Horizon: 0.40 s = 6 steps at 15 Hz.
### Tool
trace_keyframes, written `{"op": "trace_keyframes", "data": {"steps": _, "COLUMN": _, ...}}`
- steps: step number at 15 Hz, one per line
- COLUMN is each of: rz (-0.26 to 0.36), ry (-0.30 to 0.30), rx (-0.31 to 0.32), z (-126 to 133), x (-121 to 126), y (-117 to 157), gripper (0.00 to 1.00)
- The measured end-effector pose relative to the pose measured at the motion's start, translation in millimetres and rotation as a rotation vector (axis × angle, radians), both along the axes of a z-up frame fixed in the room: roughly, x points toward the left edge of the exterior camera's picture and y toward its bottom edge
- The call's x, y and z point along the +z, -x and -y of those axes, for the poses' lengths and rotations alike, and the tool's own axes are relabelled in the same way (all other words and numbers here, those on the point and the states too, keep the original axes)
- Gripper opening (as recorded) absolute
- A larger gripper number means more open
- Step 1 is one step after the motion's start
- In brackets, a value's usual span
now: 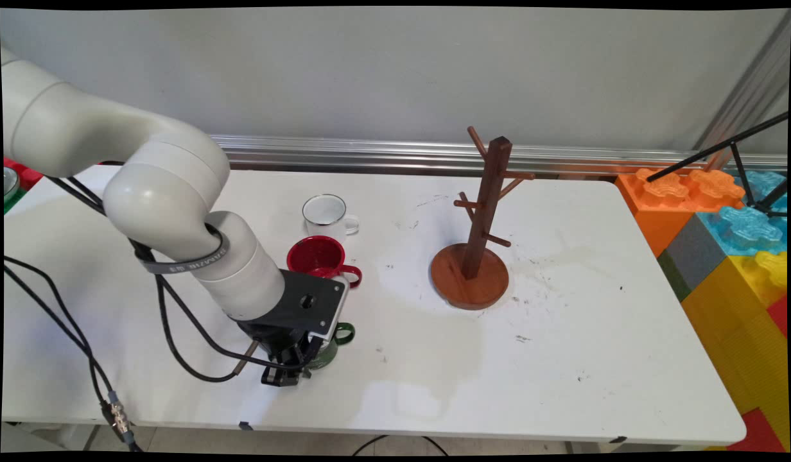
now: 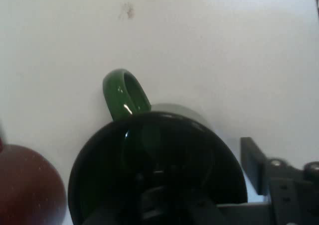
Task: Place the picked object on the table
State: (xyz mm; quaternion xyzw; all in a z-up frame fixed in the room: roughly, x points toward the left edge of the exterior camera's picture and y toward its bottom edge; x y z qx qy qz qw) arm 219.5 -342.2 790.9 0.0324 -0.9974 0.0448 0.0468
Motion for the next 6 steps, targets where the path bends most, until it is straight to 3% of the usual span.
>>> {"op": "trace_keyframes", "data": {"steps": 6, "rz": -0.05, "ry": 0.027, "rx": -0.02, "z": 0, "x": 18, "y": 6, "gripper": 1.0}}
